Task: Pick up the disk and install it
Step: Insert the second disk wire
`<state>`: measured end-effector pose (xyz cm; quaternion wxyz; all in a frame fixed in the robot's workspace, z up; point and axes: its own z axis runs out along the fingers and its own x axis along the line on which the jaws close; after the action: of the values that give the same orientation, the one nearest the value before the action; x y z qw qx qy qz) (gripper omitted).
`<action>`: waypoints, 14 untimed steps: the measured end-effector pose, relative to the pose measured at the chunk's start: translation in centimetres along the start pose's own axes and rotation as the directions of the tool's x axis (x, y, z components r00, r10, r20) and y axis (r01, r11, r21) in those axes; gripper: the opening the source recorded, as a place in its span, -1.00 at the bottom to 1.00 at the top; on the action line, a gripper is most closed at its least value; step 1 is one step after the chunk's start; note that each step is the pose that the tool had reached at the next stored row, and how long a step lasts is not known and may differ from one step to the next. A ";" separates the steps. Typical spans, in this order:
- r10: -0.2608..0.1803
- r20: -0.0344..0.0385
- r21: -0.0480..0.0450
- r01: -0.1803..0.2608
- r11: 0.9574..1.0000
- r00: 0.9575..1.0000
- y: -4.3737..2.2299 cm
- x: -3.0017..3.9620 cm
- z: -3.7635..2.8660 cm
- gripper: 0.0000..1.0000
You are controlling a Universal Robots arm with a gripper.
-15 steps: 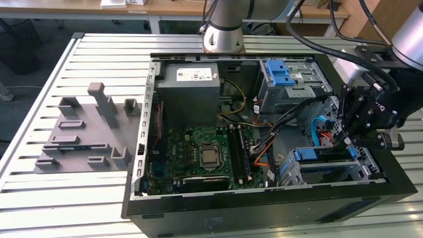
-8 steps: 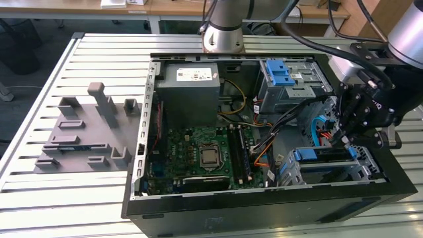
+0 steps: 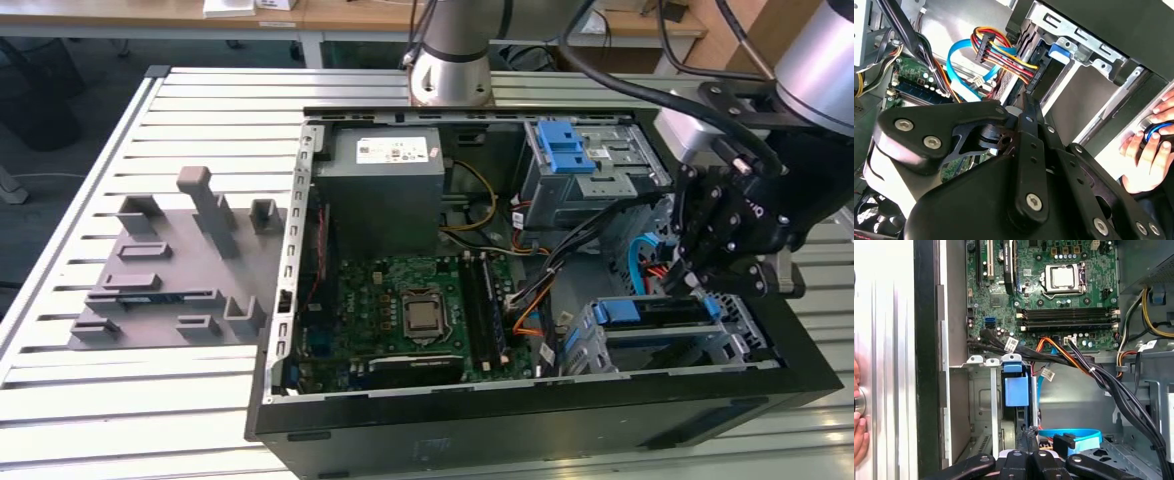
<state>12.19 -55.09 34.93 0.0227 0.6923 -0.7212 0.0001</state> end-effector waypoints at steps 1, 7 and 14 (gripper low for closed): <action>0.000 0.000 0.000 0.000 1.000 1.000 0.01 0.00 -0.13 -0.79; 0.000 0.000 0.001 0.000 1.000 1.000 0.26 0.04 -0.86 -0.79; 0.000 0.000 0.002 0.000 1.000 1.000 0.79 0.07 -1.46 -0.79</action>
<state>11.45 -55.09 36.42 0.0219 0.6923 -0.7212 0.0007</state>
